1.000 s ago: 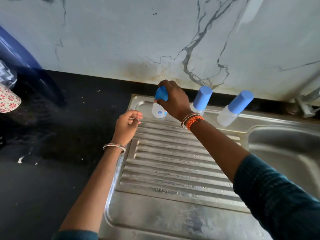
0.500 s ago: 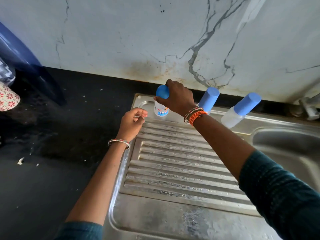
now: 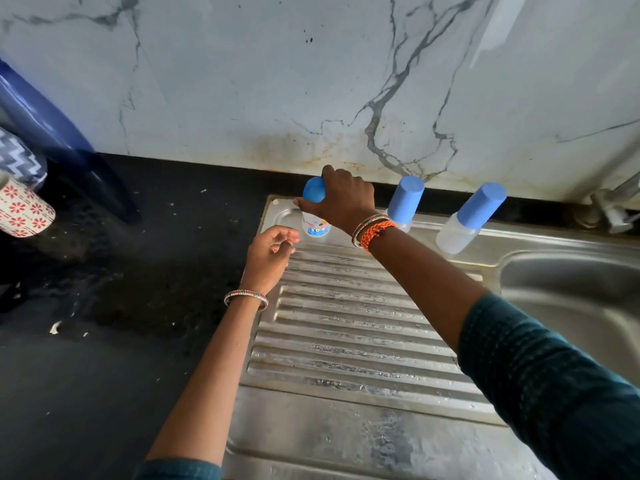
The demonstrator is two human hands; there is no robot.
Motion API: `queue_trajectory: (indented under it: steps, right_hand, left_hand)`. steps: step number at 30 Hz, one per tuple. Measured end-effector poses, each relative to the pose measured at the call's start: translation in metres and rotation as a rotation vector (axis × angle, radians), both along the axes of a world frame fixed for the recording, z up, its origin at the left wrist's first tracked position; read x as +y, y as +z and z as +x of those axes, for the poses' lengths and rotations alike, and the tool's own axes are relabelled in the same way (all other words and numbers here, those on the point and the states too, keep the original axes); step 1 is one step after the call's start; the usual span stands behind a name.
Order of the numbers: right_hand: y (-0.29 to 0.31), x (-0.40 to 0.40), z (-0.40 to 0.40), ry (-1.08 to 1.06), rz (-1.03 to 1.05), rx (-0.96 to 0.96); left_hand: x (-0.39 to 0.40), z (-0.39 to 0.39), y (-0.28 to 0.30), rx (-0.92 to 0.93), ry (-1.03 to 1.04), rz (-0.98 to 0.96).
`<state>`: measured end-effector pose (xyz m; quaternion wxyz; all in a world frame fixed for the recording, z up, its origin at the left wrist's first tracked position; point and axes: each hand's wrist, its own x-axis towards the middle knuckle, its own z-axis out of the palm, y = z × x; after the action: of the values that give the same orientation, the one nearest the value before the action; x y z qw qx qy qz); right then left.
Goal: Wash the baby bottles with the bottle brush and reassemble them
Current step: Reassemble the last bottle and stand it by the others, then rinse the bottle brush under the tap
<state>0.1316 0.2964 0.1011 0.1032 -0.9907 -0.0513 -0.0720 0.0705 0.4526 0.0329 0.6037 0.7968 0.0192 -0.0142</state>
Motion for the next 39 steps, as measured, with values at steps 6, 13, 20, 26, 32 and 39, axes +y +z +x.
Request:
queue_trajectory:
  steps: [6,13,20,26,32,39]
  right_hand:
    - [0.029,-0.019,-0.034,-0.031,0.151,-0.041]
    - [0.060,-0.108,-0.128,-0.206,0.322,-0.113]
    - [0.013,-0.266,-0.218,-0.513,0.521,-0.106]
    - [-0.040,-0.426,-0.229,-0.722,0.630,-0.018]
    - [-0.042,-0.506,-0.157,-0.531,0.670,-0.104]
    - [-0.040,-0.531,-0.104,-0.236,0.613,-0.053]
  left_hand:
    - [-0.024,-0.021,0.018,-0.048,-0.018,-0.003]
    - [-0.115,-0.054,0.041,-0.066,-0.195,-0.161]
    - [-0.263,-0.103,0.025,-0.079,-0.444,-0.137]
    - [-0.424,-0.080,0.035,-0.273,-0.449,0.138]
    - [-0.541,-0.023,0.047,-0.323,-0.558,0.548]
    - [-0.572,-0.017,0.057,-0.200,-0.292,0.448]
